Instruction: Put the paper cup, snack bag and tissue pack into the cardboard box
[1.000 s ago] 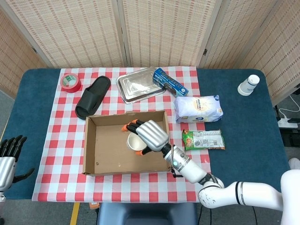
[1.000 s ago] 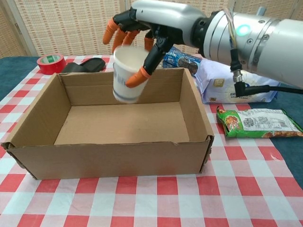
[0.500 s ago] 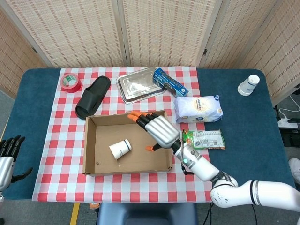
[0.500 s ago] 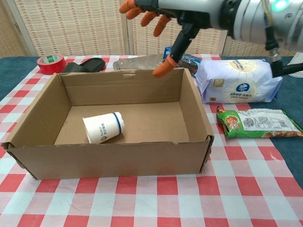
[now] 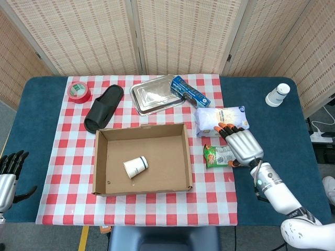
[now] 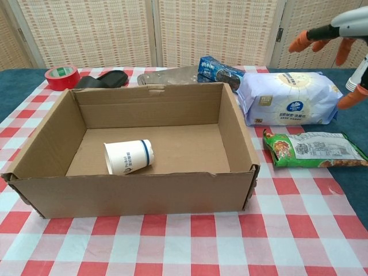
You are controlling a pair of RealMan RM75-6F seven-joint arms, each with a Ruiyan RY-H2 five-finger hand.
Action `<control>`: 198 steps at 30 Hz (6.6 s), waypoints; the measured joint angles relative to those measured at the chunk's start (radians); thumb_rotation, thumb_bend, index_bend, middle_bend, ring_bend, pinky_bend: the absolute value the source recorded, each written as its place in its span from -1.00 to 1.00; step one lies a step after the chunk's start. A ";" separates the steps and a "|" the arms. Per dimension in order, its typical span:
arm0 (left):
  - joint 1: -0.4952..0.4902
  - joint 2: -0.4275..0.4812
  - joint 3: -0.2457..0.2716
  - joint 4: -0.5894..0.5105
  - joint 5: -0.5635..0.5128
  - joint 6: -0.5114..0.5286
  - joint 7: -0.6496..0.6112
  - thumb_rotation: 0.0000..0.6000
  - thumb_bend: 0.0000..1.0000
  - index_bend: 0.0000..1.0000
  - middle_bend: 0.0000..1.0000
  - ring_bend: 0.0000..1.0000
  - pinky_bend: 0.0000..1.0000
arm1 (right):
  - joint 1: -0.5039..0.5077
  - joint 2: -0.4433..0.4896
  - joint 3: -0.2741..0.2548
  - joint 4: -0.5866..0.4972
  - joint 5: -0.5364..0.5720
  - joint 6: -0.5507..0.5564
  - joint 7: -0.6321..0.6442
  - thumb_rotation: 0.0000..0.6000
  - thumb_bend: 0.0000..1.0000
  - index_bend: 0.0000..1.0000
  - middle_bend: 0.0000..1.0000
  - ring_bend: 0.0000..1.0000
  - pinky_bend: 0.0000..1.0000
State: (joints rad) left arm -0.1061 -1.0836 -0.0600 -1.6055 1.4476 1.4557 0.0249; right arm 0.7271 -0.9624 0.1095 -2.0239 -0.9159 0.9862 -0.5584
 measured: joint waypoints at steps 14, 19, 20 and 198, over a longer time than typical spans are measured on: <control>0.008 0.005 0.000 -0.001 0.012 0.019 -0.021 1.00 -0.59 -1.00 -1.00 -1.00 -1.00 | -0.133 -0.176 -0.092 0.397 -0.341 -0.043 0.422 1.00 -1.00 -0.49 -0.53 -0.58 -0.23; 0.008 0.006 0.000 0.003 0.012 0.018 -0.029 1.00 -0.59 -1.00 -1.00 -1.00 -1.00 | -0.138 -0.216 -0.112 0.465 -0.354 -0.103 0.452 1.00 -1.00 -0.62 -0.53 -0.74 -0.58; 0.008 0.007 0.000 0.003 0.012 0.018 -0.030 1.00 -0.59 -1.00 -1.00 -1.00 -1.00 | -0.138 -0.222 -0.115 0.473 -0.356 -0.109 0.453 1.00 -1.00 -0.63 -0.53 -0.75 -0.62; -0.023 0.004 -0.005 0.054 -0.013 -0.045 -0.086 1.00 -0.59 -1.00 -1.00 -1.00 -1.00 | 0.158 -0.378 0.050 0.843 0.026 -0.302 0.266 1.00 -1.00 -1.00 -1.00 -1.00 -1.00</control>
State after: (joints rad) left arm -0.1288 -1.0799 -0.0653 -1.5519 1.4349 1.4109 -0.0616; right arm 0.8850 -1.3403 0.1597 -1.1810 -0.8899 0.6837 -0.2921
